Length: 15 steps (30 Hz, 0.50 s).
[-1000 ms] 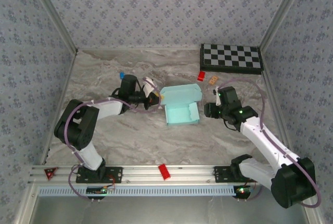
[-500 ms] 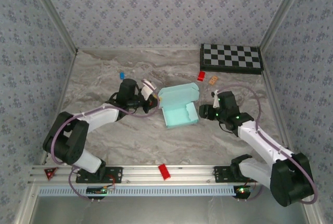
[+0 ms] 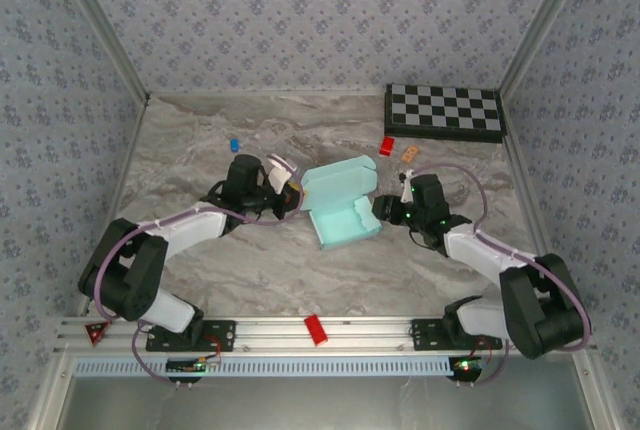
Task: Fold the paper box
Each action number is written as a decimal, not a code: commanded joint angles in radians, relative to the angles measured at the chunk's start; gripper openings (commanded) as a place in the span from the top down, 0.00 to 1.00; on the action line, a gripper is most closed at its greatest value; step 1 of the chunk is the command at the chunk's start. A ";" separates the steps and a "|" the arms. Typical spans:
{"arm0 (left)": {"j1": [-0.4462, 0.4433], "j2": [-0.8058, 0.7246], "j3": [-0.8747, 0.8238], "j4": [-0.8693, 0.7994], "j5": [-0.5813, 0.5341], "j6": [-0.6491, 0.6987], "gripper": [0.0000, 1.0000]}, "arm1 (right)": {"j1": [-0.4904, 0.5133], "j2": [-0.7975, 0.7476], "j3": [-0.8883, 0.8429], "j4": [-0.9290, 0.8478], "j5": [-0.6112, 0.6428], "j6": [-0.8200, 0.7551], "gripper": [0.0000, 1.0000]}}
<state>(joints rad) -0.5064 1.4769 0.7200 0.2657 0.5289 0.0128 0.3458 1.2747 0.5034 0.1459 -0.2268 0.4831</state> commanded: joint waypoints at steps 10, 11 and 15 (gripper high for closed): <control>-0.006 -0.028 -0.010 -0.007 0.010 -0.017 1.00 | 0.040 0.141 0.031 0.118 -0.037 0.006 0.52; -0.007 -0.027 -0.010 -0.005 0.011 -0.019 1.00 | 0.044 0.149 0.035 0.118 -0.032 0.005 0.53; -0.007 -0.024 -0.010 0.000 0.014 -0.023 1.00 | 0.053 0.170 0.039 0.124 -0.015 0.007 0.57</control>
<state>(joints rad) -0.5072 1.4734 0.7158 0.2611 0.5297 0.0048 0.3897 1.4288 0.5133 0.2466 -0.2512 0.4866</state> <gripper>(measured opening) 0.048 0.436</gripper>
